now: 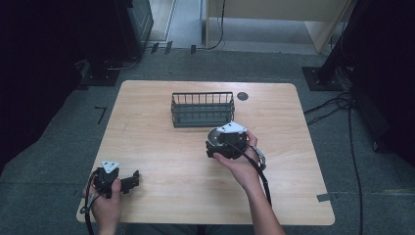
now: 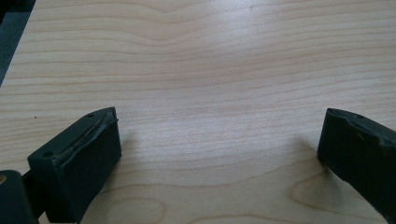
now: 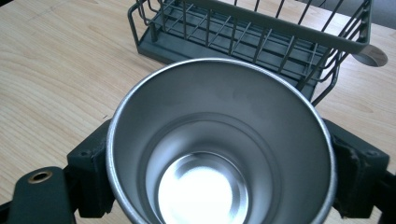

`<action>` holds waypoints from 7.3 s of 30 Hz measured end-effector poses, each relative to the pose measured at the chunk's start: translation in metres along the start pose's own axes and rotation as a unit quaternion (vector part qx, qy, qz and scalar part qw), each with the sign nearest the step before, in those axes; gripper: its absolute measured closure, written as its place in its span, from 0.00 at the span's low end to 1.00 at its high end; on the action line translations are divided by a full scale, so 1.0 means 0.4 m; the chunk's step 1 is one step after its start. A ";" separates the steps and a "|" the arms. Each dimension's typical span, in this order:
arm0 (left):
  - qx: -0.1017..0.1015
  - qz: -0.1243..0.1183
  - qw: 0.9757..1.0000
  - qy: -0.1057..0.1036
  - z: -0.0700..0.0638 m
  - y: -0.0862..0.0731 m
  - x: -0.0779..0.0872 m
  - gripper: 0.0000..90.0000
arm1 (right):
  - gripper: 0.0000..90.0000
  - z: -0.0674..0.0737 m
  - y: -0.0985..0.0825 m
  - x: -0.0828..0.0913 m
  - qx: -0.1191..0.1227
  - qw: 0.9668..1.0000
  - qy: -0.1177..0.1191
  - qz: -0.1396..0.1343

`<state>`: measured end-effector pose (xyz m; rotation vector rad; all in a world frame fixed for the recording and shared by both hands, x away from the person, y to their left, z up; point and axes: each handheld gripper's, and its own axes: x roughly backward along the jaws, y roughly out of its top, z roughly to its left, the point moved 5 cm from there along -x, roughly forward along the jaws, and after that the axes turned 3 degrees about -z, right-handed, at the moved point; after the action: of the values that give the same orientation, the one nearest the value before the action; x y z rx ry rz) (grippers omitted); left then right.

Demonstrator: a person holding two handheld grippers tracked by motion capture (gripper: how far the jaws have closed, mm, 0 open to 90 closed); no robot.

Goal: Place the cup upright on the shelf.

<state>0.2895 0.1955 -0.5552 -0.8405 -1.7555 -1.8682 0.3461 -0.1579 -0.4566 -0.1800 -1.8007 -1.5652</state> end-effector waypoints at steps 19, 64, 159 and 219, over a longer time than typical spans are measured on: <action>0.000 0.001 1.000 0.000 0.000 0.000 0.000 0.00 | 0.15 0.002 0.075 -0.007 0.011 1.000 0.001 -0.009; 0.000 0.001 1.000 0.000 0.000 0.000 0.000 0.00 | 0.15 -0.057 0.284 -0.087 0.009 1.000 -0.015 -0.015; 0.000 0.001 1.000 0.000 0.000 0.000 0.000 0.00 | 0.00 -0.157 0.210 -0.225 -0.060 0.997 -0.043 0.032; -0.001 0.001 1.000 0.000 0.000 0.000 0.000 0.00 | 0.00 -0.392 -0.219 0.082 -0.112 0.989 -0.094 0.031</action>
<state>0.2892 0.1957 -0.5552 -0.8432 -1.7513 -1.8695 0.3418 -0.3330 -0.5087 -0.5002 -1.7373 -1.7517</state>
